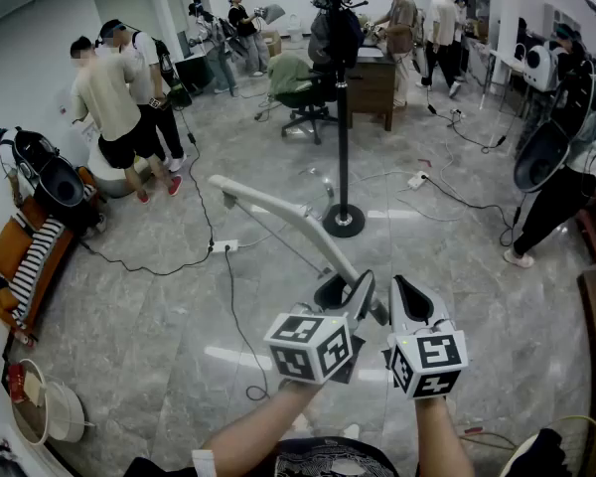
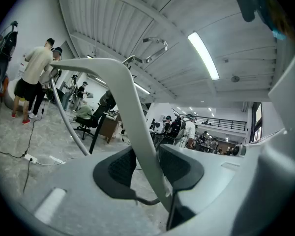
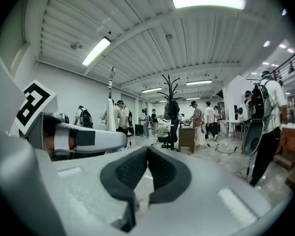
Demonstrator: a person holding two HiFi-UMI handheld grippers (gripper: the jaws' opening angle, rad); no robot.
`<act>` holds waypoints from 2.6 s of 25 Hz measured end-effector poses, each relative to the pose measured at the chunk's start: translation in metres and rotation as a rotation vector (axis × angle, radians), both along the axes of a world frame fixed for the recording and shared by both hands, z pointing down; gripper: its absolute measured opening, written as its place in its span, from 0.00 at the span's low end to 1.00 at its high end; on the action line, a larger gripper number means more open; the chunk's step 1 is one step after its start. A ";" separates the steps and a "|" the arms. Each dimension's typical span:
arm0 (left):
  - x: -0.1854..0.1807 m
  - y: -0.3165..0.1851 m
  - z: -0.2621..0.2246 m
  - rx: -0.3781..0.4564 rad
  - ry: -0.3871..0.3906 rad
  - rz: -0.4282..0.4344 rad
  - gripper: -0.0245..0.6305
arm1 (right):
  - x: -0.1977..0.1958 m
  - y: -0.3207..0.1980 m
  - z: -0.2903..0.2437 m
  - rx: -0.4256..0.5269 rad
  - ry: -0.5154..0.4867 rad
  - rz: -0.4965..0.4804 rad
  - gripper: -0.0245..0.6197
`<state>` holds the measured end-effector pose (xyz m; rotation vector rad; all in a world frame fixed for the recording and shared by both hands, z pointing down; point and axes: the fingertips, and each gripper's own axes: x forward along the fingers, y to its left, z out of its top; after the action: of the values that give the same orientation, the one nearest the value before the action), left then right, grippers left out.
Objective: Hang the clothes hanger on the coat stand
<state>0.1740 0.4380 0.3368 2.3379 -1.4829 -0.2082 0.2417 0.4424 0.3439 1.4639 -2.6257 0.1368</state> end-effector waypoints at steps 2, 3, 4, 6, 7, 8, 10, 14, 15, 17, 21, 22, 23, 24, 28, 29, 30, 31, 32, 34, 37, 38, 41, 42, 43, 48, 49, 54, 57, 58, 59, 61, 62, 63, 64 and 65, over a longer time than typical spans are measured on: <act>0.004 -0.001 0.001 -0.002 -0.002 -0.006 0.27 | 0.003 -0.001 0.000 0.002 -0.001 -0.008 0.04; 0.007 -0.002 0.001 -0.004 -0.002 -0.008 0.27 | 0.005 -0.002 0.000 0.002 0.000 -0.011 0.04; 0.010 -0.003 0.001 -0.006 -0.001 -0.010 0.27 | 0.008 -0.003 0.000 0.001 0.001 -0.013 0.04; 0.016 -0.007 0.000 -0.011 0.000 -0.012 0.27 | 0.013 -0.007 -0.001 0.000 0.006 -0.018 0.04; 0.019 -0.010 0.000 -0.013 0.001 -0.014 0.27 | 0.016 -0.010 -0.001 0.001 0.007 -0.023 0.04; 0.023 -0.013 0.000 -0.014 0.002 -0.017 0.27 | 0.019 -0.012 -0.001 0.002 0.007 -0.029 0.04; 0.030 -0.017 0.001 -0.014 0.003 -0.021 0.27 | 0.025 -0.016 0.000 0.005 0.002 -0.041 0.04; 0.043 -0.028 0.003 -0.009 -0.003 -0.029 0.27 | 0.036 -0.028 0.001 0.006 -0.008 -0.054 0.04; 0.045 -0.032 0.004 -0.009 -0.004 -0.032 0.27 | 0.037 -0.032 0.002 0.002 -0.010 -0.058 0.04; 0.046 -0.041 0.006 -0.010 0.001 -0.037 0.27 | 0.037 -0.041 0.004 -0.005 -0.004 -0.066 0.04; 0.043 -0.061 0.006 -0.011 0.009 -0.045 0.27 | 0.032 -0.057 0.005 -0.016 0.007 -0.108 0.04; 0.041 -0.066 0.006 -0.012 0.009 -0.045 0.27 | 0.029 -0.061 0.006 -0.018 0.009 -0.119 0.04; 0.039 -0.071 0.007 -0.012 0.009 -0.045 0.27 | 0.026 -0.065 0.007 -0.020 0.011 -0.129 0.04; 0.037 -0.078 0.009 -0.012 0.010 -0.044 0.27 | 0.023 -0.071 0.008 -0.020 0.015 -0.136 0.04; 0.026 -0.107 0.015 -0.012 0.013 -0.027 0.27 | 0.007 -0.096 0.012 -0.016 0.015 -0.150 0.05; 0.021 -0.115 0.017 -0.013 0.012 -0.024 0.27 | 0.001 -0.103 0.013 -0.015 0.014 -0.148 0.05; 0.015 -0.122 0.018 -0.015 0.011 -0.021 0.27 | -0.005 -0.110 0.013 -0.014 0.015 -0.144 0.05; 0.008 -0.129 0.019 -0.017 0.011 -0.017 0.27 | -0.011 -0.118 0.012 -0.012 0.020 -0.136 0.05; 0.001 -0.136 0.020 -0.020 0.013 -0.014 0.27 | -0.016 -0.125 0.012 -0.010 0.025 -0.123 0.05; -0.014 -0.150 0.021 -0.027 0.020 -0.006 0.27 | -0.027 -0.142 0.010 -0.003 0.030 -0.088 0.05; -0.038 -0.173 0.022 -0.035 0.027 0.005 0.27 | -0.047 -0.166 0.006 0.002 0.020 -0.054 0.05; -0.046 -0.181 0.022 -0.037 0.029 0.009 0.27 | -0.054 -0.173 0.005 0.001 0.020 -0.050 0.05; -0.068 -0.201 0.023 -0.042 0.035 0.023 0.27 | -0.077 -0.193 0.006 0.000 0.053 -0.047 0.04; -0.076 -0.207 0.024 -0.044 0.037 0.029 0.27 | -0.085 -0.199 0.007 0.000 0.066 -0.050 0.04; -0.083 -0.214 0.024 -0.047 0.038 0.035 0.27 | -0.094 -0.205 0.008 0.000 0.075 -0.052 0.04; -0.116 -0.241 0.022 -0.051 0.041 0.059 0.27 | -0.126 -0.235 0.004 -0.002 0.071 -0.031 0.04; -0.121 -0.246 0.022 -0.050 0.040 0.063 0.27 | -0.132 -0.239 0.004 -0.004 0.072 -0.032 0.04; -0.142 -0.260 0.022 -0.044 0.039 0.084 0.27 | -0.158 -0.252 0.004 0.007 0.072 -0.033 0.04; -0.152 -0.268 0.021 -0.043 0.039 0.092 0.27 | -0.169 -0.259 0.004 0.007 0.086 -0.031 0.04; -0.155 -0.271 0.020 -0.042 0.041 0.095 0.27 | -0.172 -0.262 0.004 0.006 0.092 -0.029 0.04; -0.158 -0.273 0.020 -0.042 0.042 0.097 0.27 | -0.175 -0.265 0.005 0.005 0.096 -0.028 0.04; -0.163 -0.279 0.021 -0.043 0.044 0.099 0.27 | -0.180 -0.270 0.006 0.004 0.100 -0.025 0.04; -0.165 -0.283 0.021 -0.042 0.044 0.099 0.27 | -0.182 -0.273 0.007 0.002 0.101 -0.024 0.04; -0.167 -0.286 0.022 -0.042 0.043 0.099 0.27 | -0.184 -0.276 0.009 -0.001 0.104 -0.022 0.04; -0.170 -0.289 0.023 -0.042 0.043 0.097 0.27 | -0.185 -0.280 0.011 -0.004 0.107 -0.022 0.04; -0.171 -0.292 0.023 -0.042 0.042 0.095 0.27 | -0.186 -0.283 0.012 -0.007 0.109 -0.022 0.04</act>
<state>0.0027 0.1460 0.3602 2.3491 -1.3398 -0.1975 0.0555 0.1591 0.3559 1.3981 -2.5519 0.0619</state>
